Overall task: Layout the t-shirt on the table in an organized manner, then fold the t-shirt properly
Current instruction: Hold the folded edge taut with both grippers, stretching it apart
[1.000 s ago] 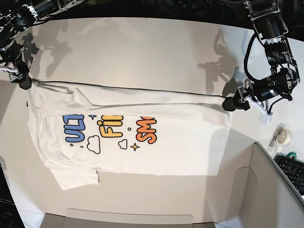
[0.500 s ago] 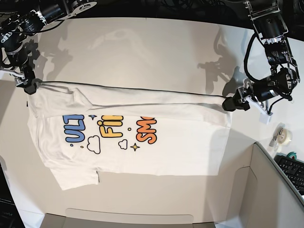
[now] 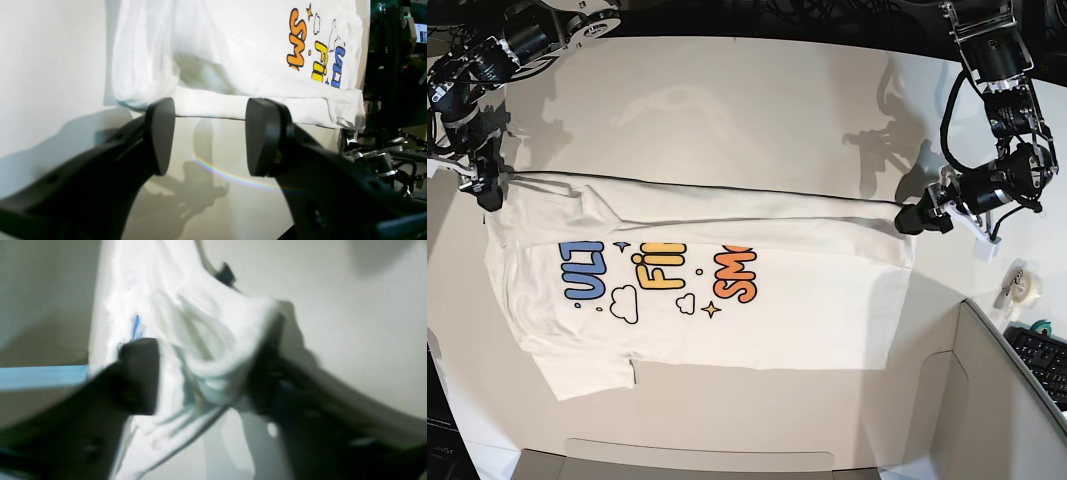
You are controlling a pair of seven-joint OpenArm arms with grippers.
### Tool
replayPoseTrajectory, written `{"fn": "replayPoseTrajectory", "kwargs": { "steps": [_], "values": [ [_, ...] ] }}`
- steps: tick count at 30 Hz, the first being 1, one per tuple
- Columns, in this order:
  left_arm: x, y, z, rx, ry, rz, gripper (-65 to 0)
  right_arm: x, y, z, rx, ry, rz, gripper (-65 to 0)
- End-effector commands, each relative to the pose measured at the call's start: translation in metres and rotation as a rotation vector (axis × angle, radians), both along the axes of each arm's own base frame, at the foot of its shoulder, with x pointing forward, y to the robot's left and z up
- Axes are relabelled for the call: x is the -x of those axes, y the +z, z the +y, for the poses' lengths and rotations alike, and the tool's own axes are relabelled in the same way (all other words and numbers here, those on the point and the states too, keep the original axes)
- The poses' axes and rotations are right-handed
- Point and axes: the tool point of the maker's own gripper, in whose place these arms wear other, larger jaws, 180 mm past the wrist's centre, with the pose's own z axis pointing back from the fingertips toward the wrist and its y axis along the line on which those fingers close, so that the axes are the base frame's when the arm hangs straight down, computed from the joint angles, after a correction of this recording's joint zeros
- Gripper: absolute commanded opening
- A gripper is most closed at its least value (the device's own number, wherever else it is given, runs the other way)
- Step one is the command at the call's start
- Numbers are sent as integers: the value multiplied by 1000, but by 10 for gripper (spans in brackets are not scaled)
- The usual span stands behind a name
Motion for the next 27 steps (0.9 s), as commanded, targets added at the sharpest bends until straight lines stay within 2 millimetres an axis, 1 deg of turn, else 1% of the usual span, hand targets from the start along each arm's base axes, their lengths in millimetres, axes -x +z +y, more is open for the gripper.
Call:
{"fn": "replayPoseTrajectory", "kwargs": {
  "steps": [1, 2, 4, 5, 6, 9, 12, 13, 16, 18, 20, 25, 27],
  "values": [
    [-9, 16, 7, -5, 5, -48, -320, 2, -2, 0, -2, 7, 27, -408],
    [-9, 17, 7, -7, 8, -50, -320, 1, -1, -1, 1, 4, 24, -473],
    [-10, 20, 16, -25, 13, -53, -320, 2, -2, -1, 1, 3, 27, -618],
    [-11, 21, 19, -32, 17, -56, -320, 2, -2, -1, 1, 3, 27, -650],
    [-12, 23, 22, -31, 32, -66, -320, 2, -3, 0, 0, 7, 30, -650],
    [-14, 31, 44, -31, 107, -98, -320, 4, -3, -1, 1, 6, 33, -650],
    [-12, 27, 57, -8, 157, -83, -318, 4, -4, -1, 1, 6, 34, -650],
    [-9, 21, 59, 5, 166, -63, -318, 4, -3, -2, 4, 6, 34, -650],
    [-2, -3, 62, 50, 191, 15, -311, 5, -2, -5, 11, 6, 35, -650],
    [3, -15, 63, 73, 206, 52, -302, 5, -2, -5, 11, 6, 35, -650],
    [6, -22, 62, 90, 213, 73, -298, 5, -2, -5, 11, 6, 35, -650],
    [4, -23, 59, 105, 215, 74, -298, 5, -2, -5, 10, 6, 35, -650],
    [-5, -16, 56, 115, 213, 51, -298, 5, -2, -5, 10, 6, 35, -650]
  ]
}}
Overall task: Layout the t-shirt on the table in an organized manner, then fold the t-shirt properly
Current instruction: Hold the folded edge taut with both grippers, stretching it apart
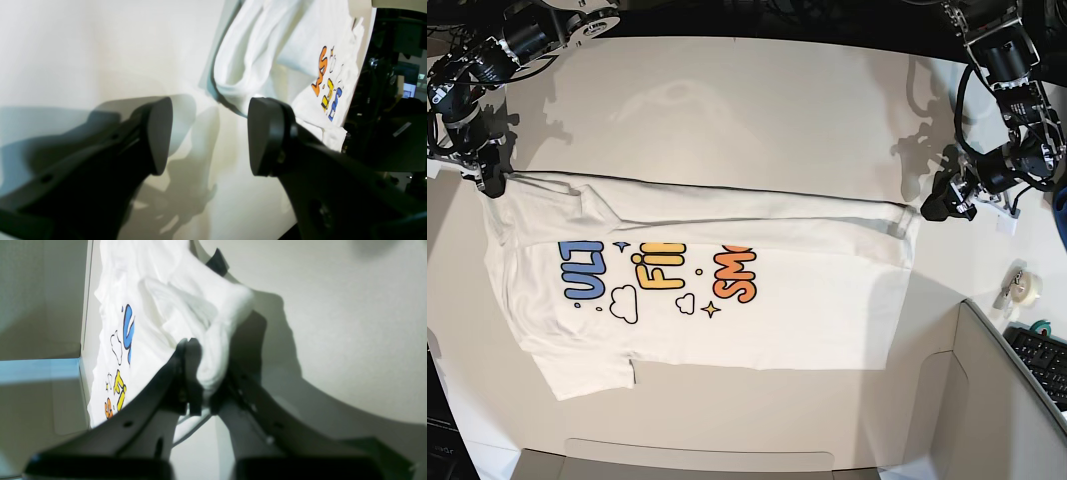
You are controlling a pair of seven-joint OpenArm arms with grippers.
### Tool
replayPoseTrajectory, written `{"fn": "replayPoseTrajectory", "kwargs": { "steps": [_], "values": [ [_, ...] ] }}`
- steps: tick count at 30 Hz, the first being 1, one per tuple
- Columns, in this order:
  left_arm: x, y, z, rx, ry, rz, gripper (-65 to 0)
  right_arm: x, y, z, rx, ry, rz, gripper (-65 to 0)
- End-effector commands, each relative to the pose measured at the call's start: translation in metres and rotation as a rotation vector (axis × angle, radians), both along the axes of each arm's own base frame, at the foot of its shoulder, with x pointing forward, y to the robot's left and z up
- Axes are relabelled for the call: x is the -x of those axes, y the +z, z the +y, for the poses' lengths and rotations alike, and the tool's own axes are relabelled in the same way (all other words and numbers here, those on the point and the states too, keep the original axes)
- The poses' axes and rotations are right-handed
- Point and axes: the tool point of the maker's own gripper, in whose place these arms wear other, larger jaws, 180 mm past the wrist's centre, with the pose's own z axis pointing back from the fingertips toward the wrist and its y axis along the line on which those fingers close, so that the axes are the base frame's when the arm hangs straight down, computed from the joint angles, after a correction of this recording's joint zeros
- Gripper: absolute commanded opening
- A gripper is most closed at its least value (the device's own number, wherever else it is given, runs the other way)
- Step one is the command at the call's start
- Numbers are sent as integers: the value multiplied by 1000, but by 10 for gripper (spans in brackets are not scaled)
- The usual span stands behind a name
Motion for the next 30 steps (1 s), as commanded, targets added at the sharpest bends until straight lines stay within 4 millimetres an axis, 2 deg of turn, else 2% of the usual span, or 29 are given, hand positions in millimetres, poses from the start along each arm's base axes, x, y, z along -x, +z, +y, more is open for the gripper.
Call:
{"fn": "replayPoseTrajectory", "kwargs": {
  "steps": [1, 9, 14, 16, 23, 30],
  "values": [
    [-18, 22, 5, -6, 7, -70, -298, 3, -1, -4, 6, -5, 24, -650],
    [-32, 34, 3, 0, 6, -107, -298, 4, -2, -3, 3, -5, 26, -650],
    [-35, 33, -4, -3, -14, -107, -298, 4, -2, -3, 3, -5, 26, -650],
    [-36, 29, -13, -10, -40, -97, -298, 4, -2, -3, 3, -5, 26, -650],
    [-43, 12, -21, 5, -26, -70, -299, 4, -2, -3, 3, -5, 26, -650],
    [-40, 9, -22, 5, -30, -61, -300, 4, -2, -3, 3, -5, 26, -650]
  ]
}}
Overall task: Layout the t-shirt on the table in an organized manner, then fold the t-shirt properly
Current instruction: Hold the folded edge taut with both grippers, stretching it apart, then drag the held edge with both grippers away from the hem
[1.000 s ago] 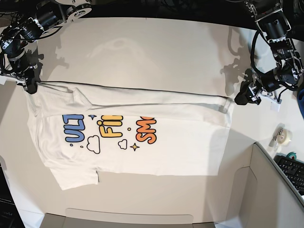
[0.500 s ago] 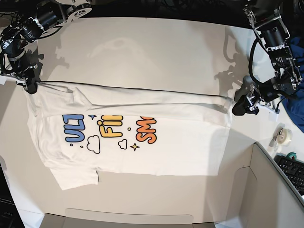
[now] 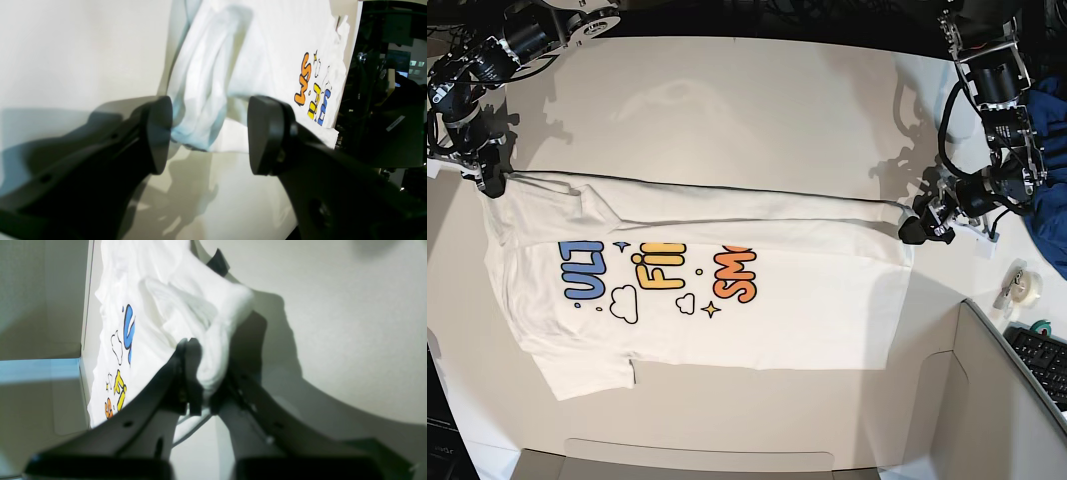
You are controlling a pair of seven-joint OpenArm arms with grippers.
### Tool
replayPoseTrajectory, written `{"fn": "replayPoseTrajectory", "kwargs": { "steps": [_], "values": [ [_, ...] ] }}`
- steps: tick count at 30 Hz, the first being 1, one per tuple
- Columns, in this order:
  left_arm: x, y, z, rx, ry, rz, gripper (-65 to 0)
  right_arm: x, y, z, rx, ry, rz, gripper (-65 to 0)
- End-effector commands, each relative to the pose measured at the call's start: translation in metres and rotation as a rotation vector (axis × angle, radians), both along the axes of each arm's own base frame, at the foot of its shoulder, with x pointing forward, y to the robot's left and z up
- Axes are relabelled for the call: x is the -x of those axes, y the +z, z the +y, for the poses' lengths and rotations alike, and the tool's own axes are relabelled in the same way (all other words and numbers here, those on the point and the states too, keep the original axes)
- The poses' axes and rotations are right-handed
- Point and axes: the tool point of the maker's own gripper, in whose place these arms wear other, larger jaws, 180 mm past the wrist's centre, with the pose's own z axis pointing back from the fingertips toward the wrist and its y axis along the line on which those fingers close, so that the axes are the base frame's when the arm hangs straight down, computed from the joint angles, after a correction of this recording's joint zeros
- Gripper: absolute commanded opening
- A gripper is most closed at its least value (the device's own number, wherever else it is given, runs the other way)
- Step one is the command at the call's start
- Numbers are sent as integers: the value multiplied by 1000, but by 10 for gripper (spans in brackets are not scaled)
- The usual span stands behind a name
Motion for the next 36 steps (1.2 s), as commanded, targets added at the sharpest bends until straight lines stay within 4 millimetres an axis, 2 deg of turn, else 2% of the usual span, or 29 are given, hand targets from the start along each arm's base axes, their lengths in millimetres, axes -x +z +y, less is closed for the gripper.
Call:
{"fn": "replayPoseTrajectory", "kwargs": {
  "steps": [1, 4, 9, 10, 16, 19, 22, 25, 36],
  "values": [
    [-7, 12, 7, -14, 1, -29, -301, 3, -2, -3, 4, -3, 26, -650],
    [-5, 10, 7, -14, 1, -25, -352, 4, -2, -3, 4, -3, 28, -650],
    [0, 5, 7, -15, 2, -10, -626, 4, -2, -3, 4, -1, 28, -650],
    [0, 5, 7, -16, 1, -9, -650, 4, -2, -3, 4, -1, 28, -650],
    [4, 0, 2, -23, -21, 5, -650, 10, -6, -4, 8, -1, 44, -650],
    [5, 0, 3, -27, -23, 8, -650, 22, -11, -6, 15, -2, 72, -650],
    [22, -13, 4, -30, -22, 42, -650, 35, -18, -10, 22, -3, 102, -650],
    [29, -12, 3, -48, -36, 39, -650, 50, -22, -16, 35, 2, 142, -650],
    [82, -7, -10, -152, -136, 31, -650, 107, -52, 2, -29, 89, 316, -650]
  ]
}}
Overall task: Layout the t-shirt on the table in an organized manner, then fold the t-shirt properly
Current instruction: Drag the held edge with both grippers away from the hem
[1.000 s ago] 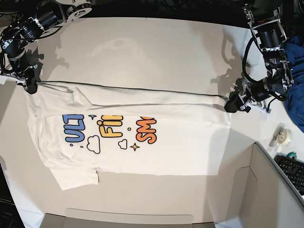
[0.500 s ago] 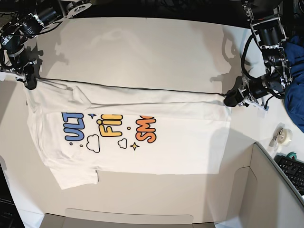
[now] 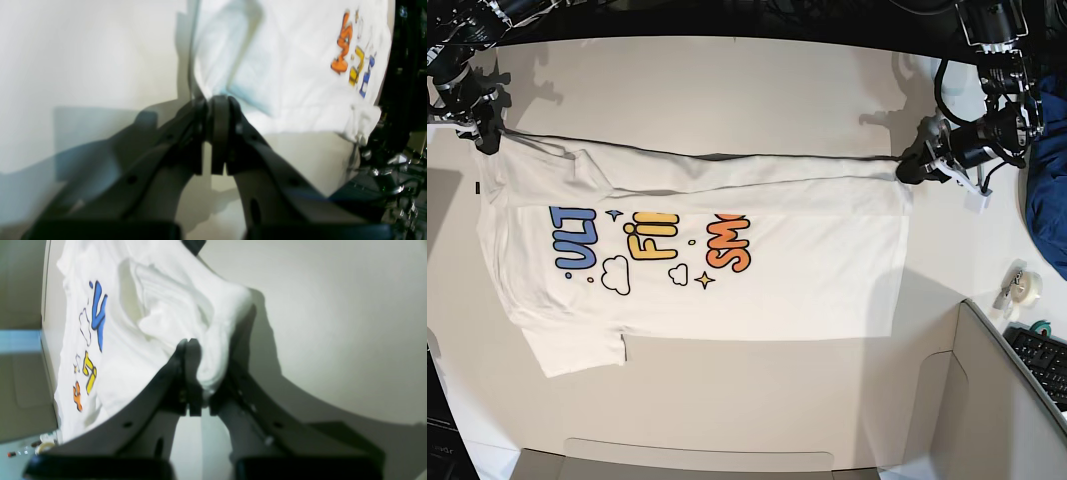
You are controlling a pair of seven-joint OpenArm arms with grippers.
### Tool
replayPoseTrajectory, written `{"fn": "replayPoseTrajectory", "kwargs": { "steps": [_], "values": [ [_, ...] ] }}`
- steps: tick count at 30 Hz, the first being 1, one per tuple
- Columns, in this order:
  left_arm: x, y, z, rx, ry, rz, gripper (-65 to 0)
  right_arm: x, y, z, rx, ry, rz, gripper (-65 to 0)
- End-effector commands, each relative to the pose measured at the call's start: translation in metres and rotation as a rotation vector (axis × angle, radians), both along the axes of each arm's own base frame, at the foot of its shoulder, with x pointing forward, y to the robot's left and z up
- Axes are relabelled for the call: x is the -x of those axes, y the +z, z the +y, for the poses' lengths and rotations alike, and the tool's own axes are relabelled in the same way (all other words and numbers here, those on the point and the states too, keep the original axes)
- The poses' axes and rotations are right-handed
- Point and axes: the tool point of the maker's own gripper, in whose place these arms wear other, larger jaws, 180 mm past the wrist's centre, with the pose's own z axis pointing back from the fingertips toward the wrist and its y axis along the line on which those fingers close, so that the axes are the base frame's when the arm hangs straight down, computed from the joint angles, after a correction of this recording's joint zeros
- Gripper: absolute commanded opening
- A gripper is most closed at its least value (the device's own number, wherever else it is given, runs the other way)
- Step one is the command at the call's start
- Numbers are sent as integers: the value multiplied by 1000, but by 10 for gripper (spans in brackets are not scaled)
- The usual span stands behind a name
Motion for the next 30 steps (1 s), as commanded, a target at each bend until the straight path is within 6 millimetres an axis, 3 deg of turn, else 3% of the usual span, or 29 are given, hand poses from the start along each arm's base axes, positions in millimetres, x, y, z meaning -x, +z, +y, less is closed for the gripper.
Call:
{"fn": "replayPoseTrajectory", "kwargs": {
  "steps": [1, 4, 8, 14, 22, 30],
  "values": [
    [0, 10, 7, -21, -8, -21, -650, 38, -28, 9, -49, 13, 173, -650],
    [15, 14, 21, -51, 23, -27, -650, 53, -27, 5, -15, 19, 204, -650],
    [30, 23, 31, -90, 37, -40, -650, 68, -7, -4, 94, 35, 223, -650],
    [56, 21, 29, -120, 17, -7, -650, 85, 14, -10, 203, 53, 253, -650],
    [88, 6, 30, -119, 19, 71, -650, 112, 7, -4, 197, 59, 314, -650],
    [110, 2, 37, -133, 39, 110, -650, 109, 9, -6, 203, 59, 308, -650]
  ]
}}
